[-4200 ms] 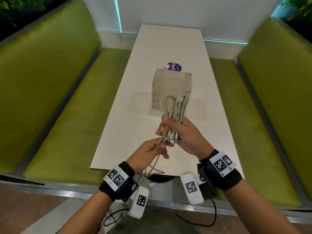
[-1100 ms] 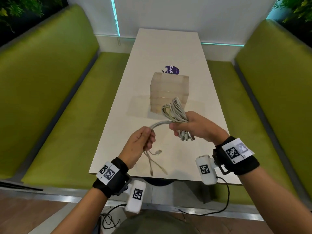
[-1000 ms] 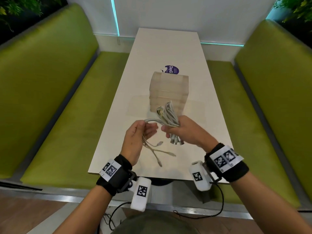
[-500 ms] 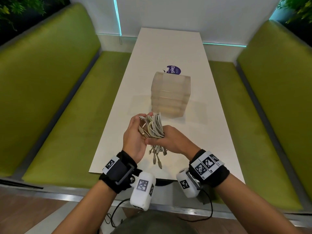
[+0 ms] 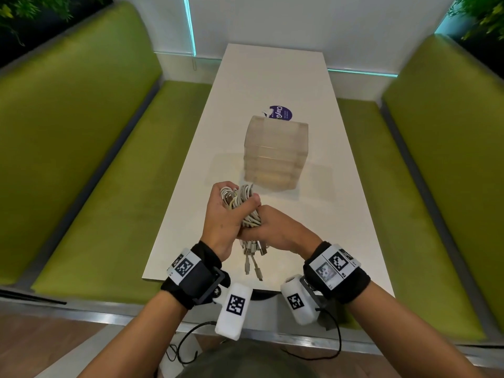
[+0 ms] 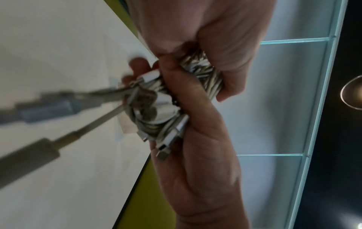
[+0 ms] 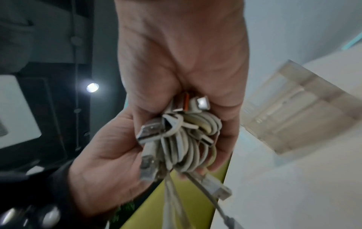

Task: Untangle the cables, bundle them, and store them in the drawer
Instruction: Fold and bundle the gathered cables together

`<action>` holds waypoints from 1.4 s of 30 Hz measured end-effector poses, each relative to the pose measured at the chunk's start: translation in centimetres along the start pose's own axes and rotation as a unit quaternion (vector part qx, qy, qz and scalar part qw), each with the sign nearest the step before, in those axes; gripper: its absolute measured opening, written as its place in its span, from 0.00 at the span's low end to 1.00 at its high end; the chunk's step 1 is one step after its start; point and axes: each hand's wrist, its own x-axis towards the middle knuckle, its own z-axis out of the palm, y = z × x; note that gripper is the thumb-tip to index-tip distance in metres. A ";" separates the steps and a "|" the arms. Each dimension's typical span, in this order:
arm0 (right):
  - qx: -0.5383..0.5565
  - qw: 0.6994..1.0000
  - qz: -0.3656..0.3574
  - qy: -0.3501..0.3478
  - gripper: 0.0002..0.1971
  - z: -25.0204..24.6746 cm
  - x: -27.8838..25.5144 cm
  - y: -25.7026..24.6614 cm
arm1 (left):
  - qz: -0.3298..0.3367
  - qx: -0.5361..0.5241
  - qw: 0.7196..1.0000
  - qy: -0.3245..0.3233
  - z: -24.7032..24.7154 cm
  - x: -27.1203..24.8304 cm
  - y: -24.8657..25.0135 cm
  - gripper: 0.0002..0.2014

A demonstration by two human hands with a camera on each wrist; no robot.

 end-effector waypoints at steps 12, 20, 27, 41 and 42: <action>0.072 0.997 -0.015 0.024 0.07 0.1 -0.3 0.4 | 0.007 0.024 0.998 -0.053 -0.1 0.3 -0.2 0.32; 0.185 0.966 -0.040 0.176 0.13 -1.9 -0.3 0.7 | -0.100 0.239 0.933 -0.250 -3.2 -0.7 -2.5 0.23; 0.167 0.971 -0.022 0.168 0.12 -3.1 -0.8 0.2 | -0.047 0.265 0.944 -0.190 -3.6 -0.5 -1.8 0.09; -0.045 0.997 0.058 0.030 0.07 -2.8 -0.9 0.1 | 0.033 0.499 0.844 -0.196 -2.9 1.1 1.0 0.09; -0.050 0.996 0.062 0.047 0.07 -2.6 -0.7 0.3 | 0.030 0.486 0.853 -0.186 -2.9 1.1 0.8 0.07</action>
